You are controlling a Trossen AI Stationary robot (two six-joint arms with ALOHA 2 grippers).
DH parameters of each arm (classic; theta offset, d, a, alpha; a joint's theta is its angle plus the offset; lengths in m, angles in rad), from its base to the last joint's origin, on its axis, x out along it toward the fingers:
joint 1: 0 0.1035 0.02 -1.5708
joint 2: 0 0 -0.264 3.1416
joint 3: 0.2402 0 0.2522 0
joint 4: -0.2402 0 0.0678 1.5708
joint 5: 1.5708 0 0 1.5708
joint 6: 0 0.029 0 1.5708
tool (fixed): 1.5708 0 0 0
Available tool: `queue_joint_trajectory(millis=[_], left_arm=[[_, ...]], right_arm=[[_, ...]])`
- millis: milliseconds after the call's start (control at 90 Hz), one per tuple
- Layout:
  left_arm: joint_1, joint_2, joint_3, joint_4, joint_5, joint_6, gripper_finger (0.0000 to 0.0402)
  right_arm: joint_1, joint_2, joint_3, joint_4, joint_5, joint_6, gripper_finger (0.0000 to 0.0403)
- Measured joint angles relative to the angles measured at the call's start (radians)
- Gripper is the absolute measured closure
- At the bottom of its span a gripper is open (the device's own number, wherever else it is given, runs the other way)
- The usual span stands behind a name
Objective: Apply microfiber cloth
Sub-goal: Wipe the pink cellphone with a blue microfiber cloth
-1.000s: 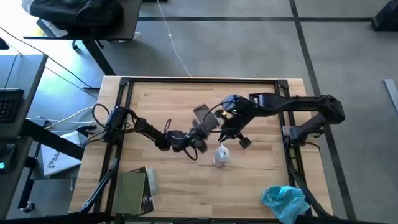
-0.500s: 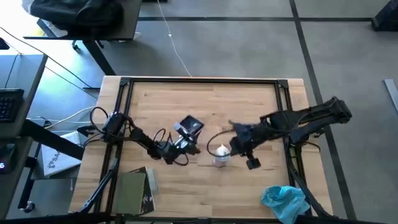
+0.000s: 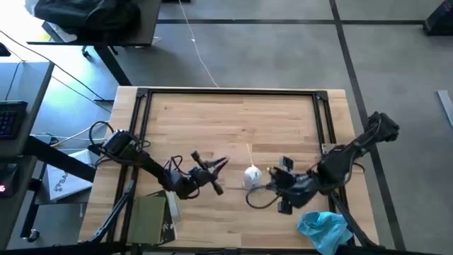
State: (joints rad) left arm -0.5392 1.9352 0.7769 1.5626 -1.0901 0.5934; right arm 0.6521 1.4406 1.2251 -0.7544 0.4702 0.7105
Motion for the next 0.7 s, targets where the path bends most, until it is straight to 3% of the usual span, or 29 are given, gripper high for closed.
queue_joint_trajectory(millis=[111,256,411,533,700], left_arm=[[-0.04,-0.001,0.0,-0.003,-0.001,-0.069,0.0392],[-0.107,-0.001,-0.001,-0.023,-0.035,-0.13,0.0392],[-0.192,-0.005,-0.001,0.007,-0.187,-0.1,0.0392],[-0.244,-0.021,-0.001,0.007,-0.22,-0.077,0.0392],[-0.27,-0.041,-0.001,0.008,-0.221,-0.023,0.0392]], right_arm=[[0.016,0.0,-0.137,0.167,-0.008,0.12,0.0403],[0.018,0.001,-0.332,0.552,0.005,0.171,0.0403],[0.026,0.059,-0.504,0.947,0.133,0.146,0.0403],[0.03,0.166,-0.526,1.1,0.198,0.145,0.0403],[0.026,0.315,-0.445,1.119,0.236,0.134,0.0403]])
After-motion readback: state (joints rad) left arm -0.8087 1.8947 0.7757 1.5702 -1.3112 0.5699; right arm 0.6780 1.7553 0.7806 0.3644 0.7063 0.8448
